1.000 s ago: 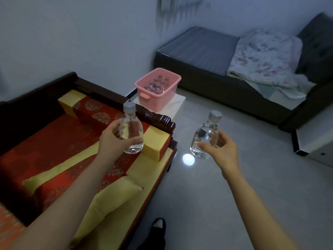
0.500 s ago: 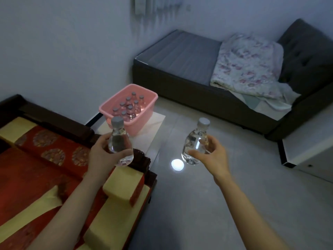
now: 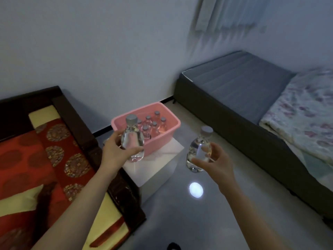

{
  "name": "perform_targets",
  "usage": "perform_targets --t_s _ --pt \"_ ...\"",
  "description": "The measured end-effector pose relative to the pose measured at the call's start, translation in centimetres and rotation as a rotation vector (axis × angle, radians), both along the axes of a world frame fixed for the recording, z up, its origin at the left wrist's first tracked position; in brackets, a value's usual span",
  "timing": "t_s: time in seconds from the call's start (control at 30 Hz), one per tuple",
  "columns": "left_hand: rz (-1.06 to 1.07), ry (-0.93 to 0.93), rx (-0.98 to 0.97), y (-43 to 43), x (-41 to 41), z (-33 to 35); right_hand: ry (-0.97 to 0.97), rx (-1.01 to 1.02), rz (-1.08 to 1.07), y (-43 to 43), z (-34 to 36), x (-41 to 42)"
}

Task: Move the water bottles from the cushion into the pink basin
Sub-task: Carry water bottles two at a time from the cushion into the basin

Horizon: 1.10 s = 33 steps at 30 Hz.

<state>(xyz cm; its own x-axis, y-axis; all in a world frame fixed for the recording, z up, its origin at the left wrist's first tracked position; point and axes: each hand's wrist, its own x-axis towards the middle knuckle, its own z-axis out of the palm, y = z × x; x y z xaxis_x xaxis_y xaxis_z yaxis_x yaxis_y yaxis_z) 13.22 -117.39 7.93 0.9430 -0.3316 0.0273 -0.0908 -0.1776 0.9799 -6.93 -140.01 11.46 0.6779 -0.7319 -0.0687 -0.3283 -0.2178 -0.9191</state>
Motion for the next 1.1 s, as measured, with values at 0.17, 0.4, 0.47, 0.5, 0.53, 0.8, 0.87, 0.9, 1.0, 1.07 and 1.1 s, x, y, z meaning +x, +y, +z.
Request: perform_targets --t_s 0.17,0.4,0.47,0.5,0.53,0.8,0.87,0.9,1.0,1.07,1.1 --pt "0.08 0.01 -0.007 -4.8 1.0 -0.3 0.023 0.017 0.104 -6.9 -0.2 3.8" --pt "0.166 0.0 0.065 -8.0 4.4 -1.8 0.006 0.035 0.194 -12.1 -2.2 10.1" --pt "0.179 0.007 0.076 -8.9 5.9 -2.4 0.007 0.032 0.228 -13.4 -3.0 12.5" --pt "0.194 0.012 0.076 -9.5 7.0 -3.0 0.009 0.034 0.249 -14.2 -3.6 14.1" --pt "0.204 0.019 0.076 -10.0 8.1 -3.4 0.015 0.035 0.269 -14.8 -4.1 15.7" --pt "0.236 0.084 0.072 -13.7 15.1 -6.9 0.049 0.032 0.431 -17.6 -8.1 27.6" --pt "0.219 0.088 0.092 -14.4 15.5 -6.9 0.053 0.061 0.476 -17.9 -8.6 28.9" --pt "0.22 0.102 0.11 -14.8 16.2 -7.3 0.059 0.08 0.486 -18.2 -9.1 29.9" --pt "0.227 0.141 0.107 -15.7 17.1 -7.6 0.082 0.074 0.493 -19.0 -10.1 31.4" --pt "0.24 0.157 0.103 -16.2 17.7 -7.9 0.105 0.07 0.522 -19.9 -10.4 32.4" --pt "0.246 0.154 0.103 -16.4 17.9 -8.0 0.112 0.07 0.54 -20.3 -10.6 32.8"
